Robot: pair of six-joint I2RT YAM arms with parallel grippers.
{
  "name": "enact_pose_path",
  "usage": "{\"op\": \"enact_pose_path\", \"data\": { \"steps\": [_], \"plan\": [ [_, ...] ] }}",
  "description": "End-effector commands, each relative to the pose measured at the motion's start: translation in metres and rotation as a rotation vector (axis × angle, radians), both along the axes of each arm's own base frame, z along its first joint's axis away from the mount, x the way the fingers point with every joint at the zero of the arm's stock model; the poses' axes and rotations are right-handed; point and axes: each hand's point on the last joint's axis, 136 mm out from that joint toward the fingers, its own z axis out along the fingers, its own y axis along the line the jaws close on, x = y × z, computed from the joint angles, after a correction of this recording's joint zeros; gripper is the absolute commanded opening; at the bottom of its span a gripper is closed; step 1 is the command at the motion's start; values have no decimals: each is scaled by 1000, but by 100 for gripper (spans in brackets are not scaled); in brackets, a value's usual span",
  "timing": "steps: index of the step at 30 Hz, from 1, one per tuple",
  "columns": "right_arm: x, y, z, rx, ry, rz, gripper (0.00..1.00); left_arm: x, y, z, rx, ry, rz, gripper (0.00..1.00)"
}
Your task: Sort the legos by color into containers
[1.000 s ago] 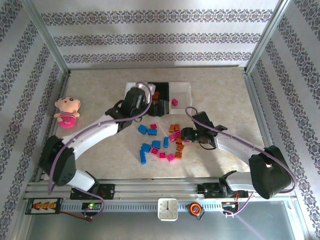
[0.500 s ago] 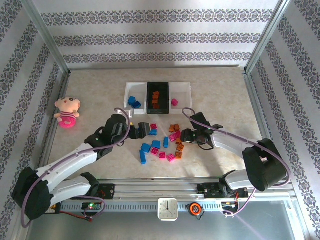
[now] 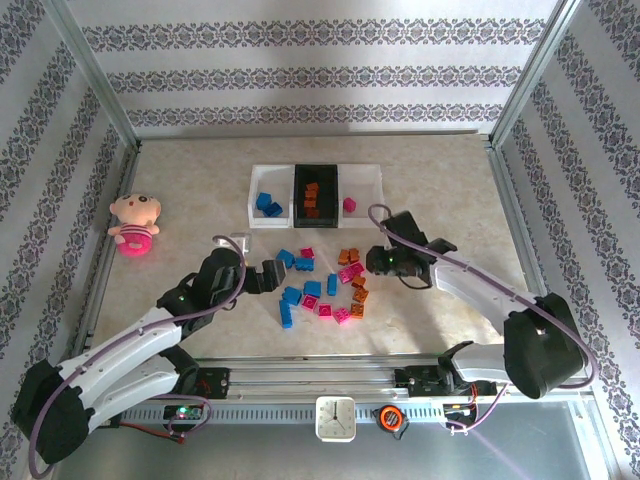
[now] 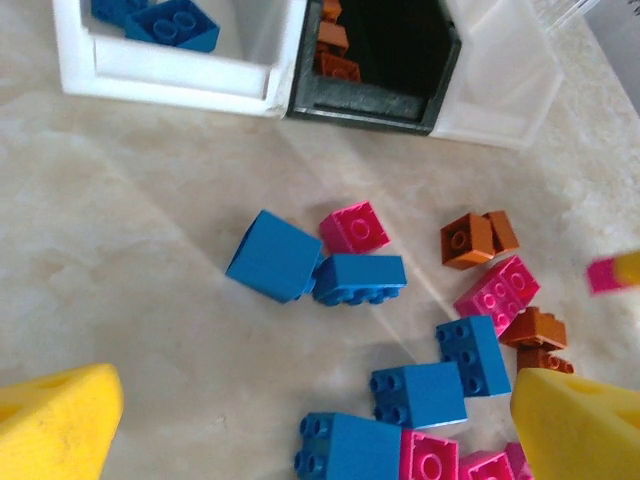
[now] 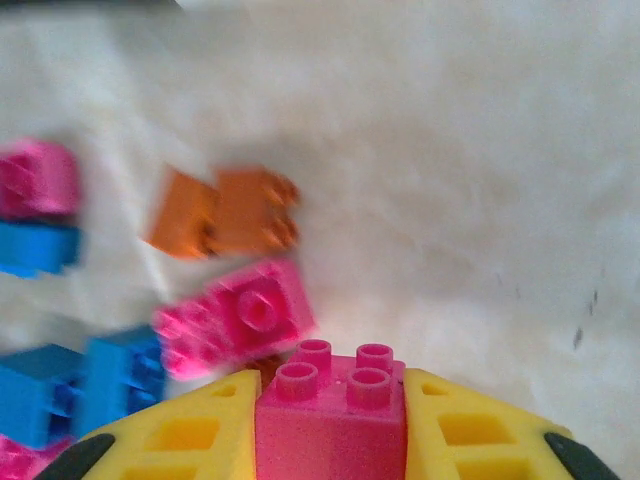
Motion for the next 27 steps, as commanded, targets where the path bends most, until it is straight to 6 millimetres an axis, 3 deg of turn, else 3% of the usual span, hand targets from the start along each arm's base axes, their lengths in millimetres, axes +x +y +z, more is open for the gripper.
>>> {"op": "enact_pose_path", "data": {
  "steps": [1, 7, 12, 15, 19, 21, 24, 27],
  "plan": [
    [32, 4, 42, -3, -106, 14, 28, -8, 9, -12, 4, 34, 30, 99],
    [109, 10, 49, -32, -151, -57, 29, -15, 10, -18, -6, 61, 24, 100],
    [163, 8, 28, -147, -150, -104, 30, -21, 10, -23, -11, 88, 16, 100],
    [184, 5, 15, -202, -128, -127, 31, -24, 11, -26, -5, 103, 13, 99],
    [200, 2, 3, -241, -102, -149, 35, -27, 11, -31, 2, 121, 4, 99],
    [204, 3, -1, -246, -93, -150, 43, -28, 11, -32, 5, 128, -1, 100],
    [205, 3, 4, -242, -100, -147, 57, -29, 8, -36, 13, 141, -20, 100],
    [198, 6, 19, -212, -124, -134, 61, -31, 0, -39, 19, 170, -65, 96]
  ]
}}
